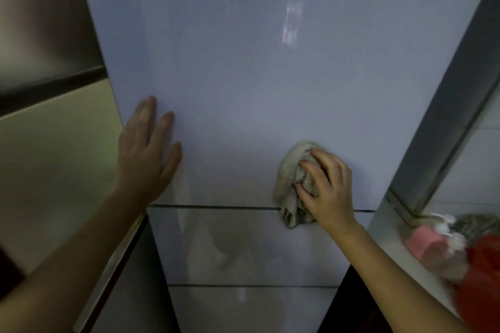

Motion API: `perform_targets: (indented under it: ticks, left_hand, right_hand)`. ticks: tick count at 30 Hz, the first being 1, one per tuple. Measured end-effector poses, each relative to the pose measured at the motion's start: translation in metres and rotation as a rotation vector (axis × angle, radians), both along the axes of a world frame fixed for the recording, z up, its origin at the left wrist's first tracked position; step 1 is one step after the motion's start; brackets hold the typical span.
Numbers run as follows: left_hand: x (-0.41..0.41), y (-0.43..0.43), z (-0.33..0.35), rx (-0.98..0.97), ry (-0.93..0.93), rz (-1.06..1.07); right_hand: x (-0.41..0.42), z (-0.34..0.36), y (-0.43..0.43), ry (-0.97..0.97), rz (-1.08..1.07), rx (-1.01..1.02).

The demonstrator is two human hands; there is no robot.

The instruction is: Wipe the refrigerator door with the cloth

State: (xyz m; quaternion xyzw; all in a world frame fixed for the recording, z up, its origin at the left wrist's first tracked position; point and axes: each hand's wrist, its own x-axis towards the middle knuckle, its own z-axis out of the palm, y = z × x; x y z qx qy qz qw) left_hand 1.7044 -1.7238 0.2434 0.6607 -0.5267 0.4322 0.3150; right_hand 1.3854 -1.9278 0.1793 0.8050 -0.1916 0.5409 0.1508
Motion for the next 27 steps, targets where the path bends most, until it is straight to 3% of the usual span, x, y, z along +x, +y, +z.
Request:
perform_targets:
  ticks: [6, 10, 16, 21, 24, 27]
  left_hand:
    - [-0.021, 0.010, 0.002, 0.066, 0.116, 0.027]
    - [-0.039, 0.034, -0.026, 0.178, 0.324, 0.025]
    - [-0.080, 0.095, -0.112, 0.528, 0.618, 0.031]
    - [-0.121, 0.152, -0.193, 0.985, 1.064, 0.174]
    - [-0.146, 0.182, -0.224, 1.187, 1.132, 0.237]
    - [-0.166, 0.200, -0.236, 1.261, 1.169, 0.262]
  right_hand:
    - [-0.002, 0.014, 0.018, -0.010, 0.100, 0.219]
    - [-0.010, 0.001, 0.045, 0.034, 0.176, 0.507]
    - [-0.029, -0.067, 0.094, 0.068, 0.194, 0.976]
    - [-0.070, -0.139, 0.138, 0.144, 0.054, 1.389]
    - [-0.103, -0.176, 0.167, 0.222, -0.065, 1.575]
    - [-0.135, -0.196, 0.195, 0.211, -0.128, 1.699]
